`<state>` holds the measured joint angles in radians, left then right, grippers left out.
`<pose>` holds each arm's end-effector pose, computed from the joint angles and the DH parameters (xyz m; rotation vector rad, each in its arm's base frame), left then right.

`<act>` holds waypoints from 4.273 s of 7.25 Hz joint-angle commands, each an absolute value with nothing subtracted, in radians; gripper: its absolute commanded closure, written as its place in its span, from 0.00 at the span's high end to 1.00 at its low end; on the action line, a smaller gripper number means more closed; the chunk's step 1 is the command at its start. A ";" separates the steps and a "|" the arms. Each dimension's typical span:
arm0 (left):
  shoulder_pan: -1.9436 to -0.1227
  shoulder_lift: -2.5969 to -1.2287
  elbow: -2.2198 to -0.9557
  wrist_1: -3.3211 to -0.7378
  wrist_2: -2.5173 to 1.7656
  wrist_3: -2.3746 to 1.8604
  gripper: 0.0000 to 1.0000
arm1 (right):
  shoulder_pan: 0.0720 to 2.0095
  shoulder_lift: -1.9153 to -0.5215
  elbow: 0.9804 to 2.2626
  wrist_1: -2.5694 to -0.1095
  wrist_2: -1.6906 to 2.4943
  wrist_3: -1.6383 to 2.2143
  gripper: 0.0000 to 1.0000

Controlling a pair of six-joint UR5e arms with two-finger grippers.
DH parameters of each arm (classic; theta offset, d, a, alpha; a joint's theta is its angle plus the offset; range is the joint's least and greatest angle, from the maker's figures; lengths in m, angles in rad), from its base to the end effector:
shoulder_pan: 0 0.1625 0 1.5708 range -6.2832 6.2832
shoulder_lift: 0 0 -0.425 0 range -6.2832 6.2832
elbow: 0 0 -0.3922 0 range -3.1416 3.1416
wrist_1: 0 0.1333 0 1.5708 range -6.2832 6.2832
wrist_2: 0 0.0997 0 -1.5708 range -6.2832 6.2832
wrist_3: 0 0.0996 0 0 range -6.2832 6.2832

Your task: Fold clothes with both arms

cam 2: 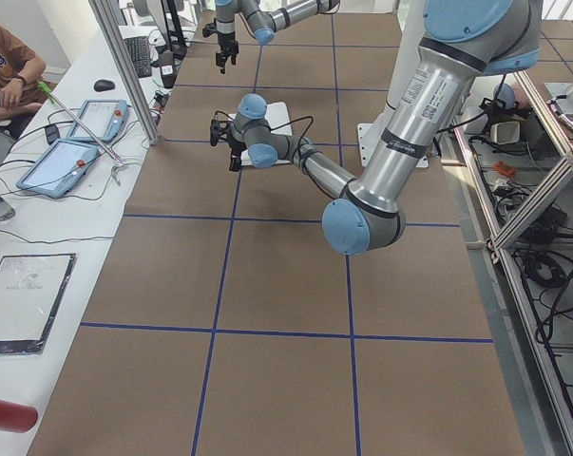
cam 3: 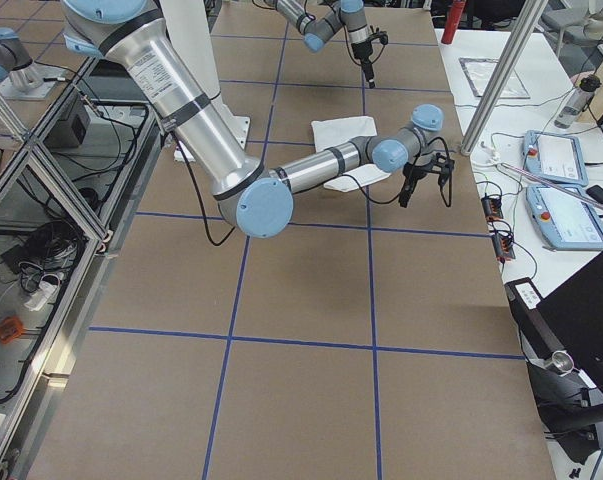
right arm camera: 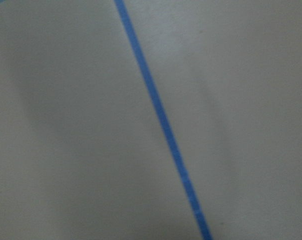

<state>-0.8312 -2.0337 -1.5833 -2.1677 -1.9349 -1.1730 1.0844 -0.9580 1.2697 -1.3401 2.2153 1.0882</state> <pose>0.3779 -0.5593 0.3202 0.3428 1.0553 -0.1930 -0.2829 -0.6923 0.4066 -0.0763 -0.8188 0.3931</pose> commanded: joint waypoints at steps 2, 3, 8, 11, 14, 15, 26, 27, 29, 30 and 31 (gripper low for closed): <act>-1.038 -1.811 -1.658 -2.164 -2.086 -0.579 1.00 | 1.318 -1.150 1.324 -1.345 2.339 0.636 1.00; -1.127 -1.775 -1.657 -2.160 -2.129 -0.422 1.00 | 1.371 -1.201 1.353 -1.347 2.370 0.544 1.00; -1.365 -1.602 -1.718 -2.077 -2.289 -0.158 1.00 | 1.466 -1.500 1.819 -1.739 2.318 0.164 1.00; -1.438 -1.536 -1.785 -2.059 -2.359 -0.133 1.00 | 1.482 -1.551 1.850 -1.741 2.269 0.042 1.00; -1.431 -1.474 -1.872 -2.003 -2.335 -0.155 1.00 | 1.491 -1.577 1.858 -1.735 2.284 0.041 1.00; -1.431 -1.471 -1.873 -2.003 -2.320 -0.163 1.00 | 1.500 -1.594 1.879 -1.736 2.280 0.041 1.00; -1.437 -1.402 -1.836 -1.968 -2.329 -0.166 1.00 | 1.500 -1.741 1.938 -1.733 2.322 0.058 1.00; -1.437 -1.404 -1.835 -1.970 -2.330 -0.164 1.00 | 1.500 -1.759 1.934 -1.732 2.327 0.057 1.00; -1.442 -1.393 -1.835 -1.967 -2.329 -0.164 1.00 | 1.499 -1.756 1.931 -1.730 2.327 0.055 1.00; -1.450 -1.385 -1.827 -1.965 -2.327 -0.164 1.00 | 1.499 -1.755 1.936 -1.730 2.327 0.057 1.00; -1.500 -1.382 -1.819 -1.962 -2.330 -0.163 1.00 | 1.499 -1.750 1.937 -1.730 2.327 0.057 1.00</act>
